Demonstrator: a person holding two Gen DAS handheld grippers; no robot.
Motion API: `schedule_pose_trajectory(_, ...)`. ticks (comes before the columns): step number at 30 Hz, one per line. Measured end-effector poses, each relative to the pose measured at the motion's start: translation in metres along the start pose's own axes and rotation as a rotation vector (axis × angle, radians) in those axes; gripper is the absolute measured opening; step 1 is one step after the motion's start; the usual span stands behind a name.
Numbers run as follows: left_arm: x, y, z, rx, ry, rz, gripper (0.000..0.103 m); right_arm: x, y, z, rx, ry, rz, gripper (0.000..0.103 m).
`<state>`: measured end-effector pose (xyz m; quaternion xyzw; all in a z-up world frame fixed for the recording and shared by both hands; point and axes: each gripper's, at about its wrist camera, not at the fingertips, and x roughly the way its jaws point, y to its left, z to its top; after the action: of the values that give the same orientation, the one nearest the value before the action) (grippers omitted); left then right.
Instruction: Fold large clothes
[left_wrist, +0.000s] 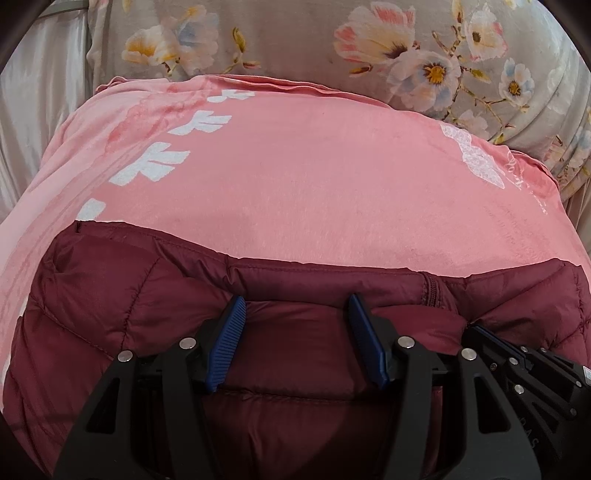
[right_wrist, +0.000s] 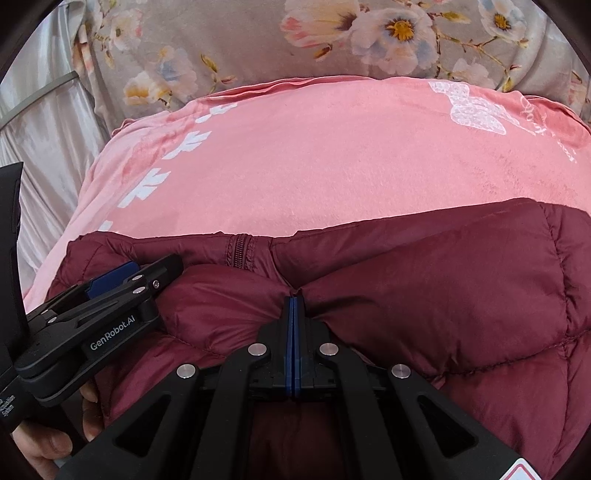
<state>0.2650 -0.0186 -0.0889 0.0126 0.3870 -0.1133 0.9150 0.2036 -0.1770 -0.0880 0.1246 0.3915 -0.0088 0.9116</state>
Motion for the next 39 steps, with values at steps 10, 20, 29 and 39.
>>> schedule_pose_trajectory(10, -0.065, 0.051, 0.017, -0.108, -0.065, -0.016, 0.057, -0.057, 0.055, -0.005, -0.133, -0.089, -0.007, 0.007)
schedule_pose_trajectory(20, -0.027, 0.144, 0.021, -0.241, 0.036, 0.059, 0.057, -0.081, -0.088, 0.018, 0.185, -0.089, -0.247, 0.007)
schedule_pose_trajectory(29, -0.006, 0.155, 0.004, -0.310, 0.057, 0.079, 0.063, -0.051, -0.122, 0.004, 0.221, -0.033, -0.298, 0.000)
schedule_pose_trajectory(39, -0.006, 0.153, 0.000, -0.312, 0.033, 0.091, 0.064, -0.048, -0.133, -0.003, 0.252, -0.052, -0.263, 0.000)
